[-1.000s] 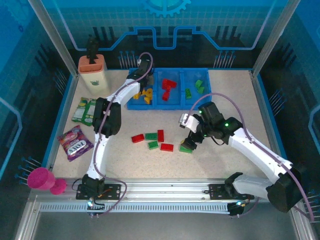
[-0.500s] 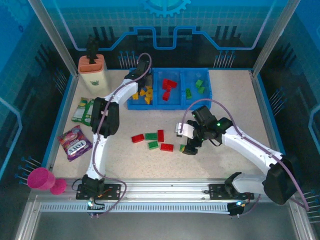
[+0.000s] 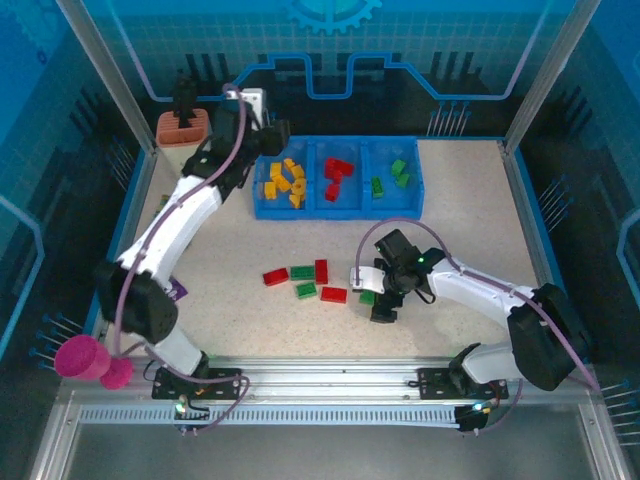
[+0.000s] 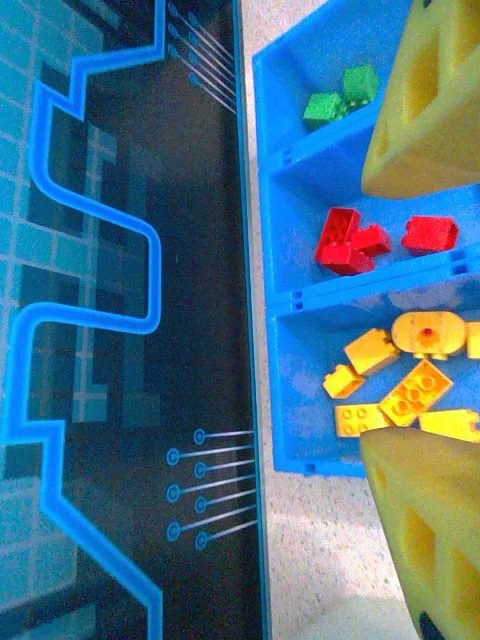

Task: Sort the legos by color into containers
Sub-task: Pick up the lego from the bottom-center of the table.

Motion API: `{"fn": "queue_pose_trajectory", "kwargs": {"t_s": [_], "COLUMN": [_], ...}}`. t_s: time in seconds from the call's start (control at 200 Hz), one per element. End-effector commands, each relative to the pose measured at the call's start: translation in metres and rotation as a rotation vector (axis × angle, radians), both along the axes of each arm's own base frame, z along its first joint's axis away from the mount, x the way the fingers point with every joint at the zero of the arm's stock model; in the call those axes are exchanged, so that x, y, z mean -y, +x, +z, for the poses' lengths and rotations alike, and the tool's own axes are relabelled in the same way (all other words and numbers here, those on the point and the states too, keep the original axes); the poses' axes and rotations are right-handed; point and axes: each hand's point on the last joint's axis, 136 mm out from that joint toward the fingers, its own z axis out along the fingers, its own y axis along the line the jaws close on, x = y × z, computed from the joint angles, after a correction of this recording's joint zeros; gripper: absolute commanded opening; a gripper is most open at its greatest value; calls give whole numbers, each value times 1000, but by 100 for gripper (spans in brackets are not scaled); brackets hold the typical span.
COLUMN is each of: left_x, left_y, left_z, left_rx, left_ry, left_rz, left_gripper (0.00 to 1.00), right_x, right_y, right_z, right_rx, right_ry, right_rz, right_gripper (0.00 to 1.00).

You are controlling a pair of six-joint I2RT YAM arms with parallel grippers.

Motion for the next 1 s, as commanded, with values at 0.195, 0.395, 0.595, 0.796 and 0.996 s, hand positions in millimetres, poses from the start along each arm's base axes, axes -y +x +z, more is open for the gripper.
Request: {"fn": "queue_pose_trajectory", "kwargs": {"t_s": [0.195,0.395,0.595,0.796,0.996], "left_x": [-44,-59,-71,-71,-77], "left_y": [-75,-106,-118,-124,-129], "left_z": [40,47,39,31,21], "left_rx": [116,134,124,138,175], "left_ry": [135,198,324,321,415], "left_rz": [65,76,83,69,74], "left_gripper": [64,66,70,73,83], "right_x": [-6,-5,0,5,2], "right_y": [13,6,0,23,85], "right_z": [-25,-40,-51,-39,40], "right_rx": [26,-60,-84,-15,126], "right_ry": [-53,-98,-150,-188,-18], "right_rz": [14,30,44,-8,-176], "right_gripper": [94,66,36,21,18]}}
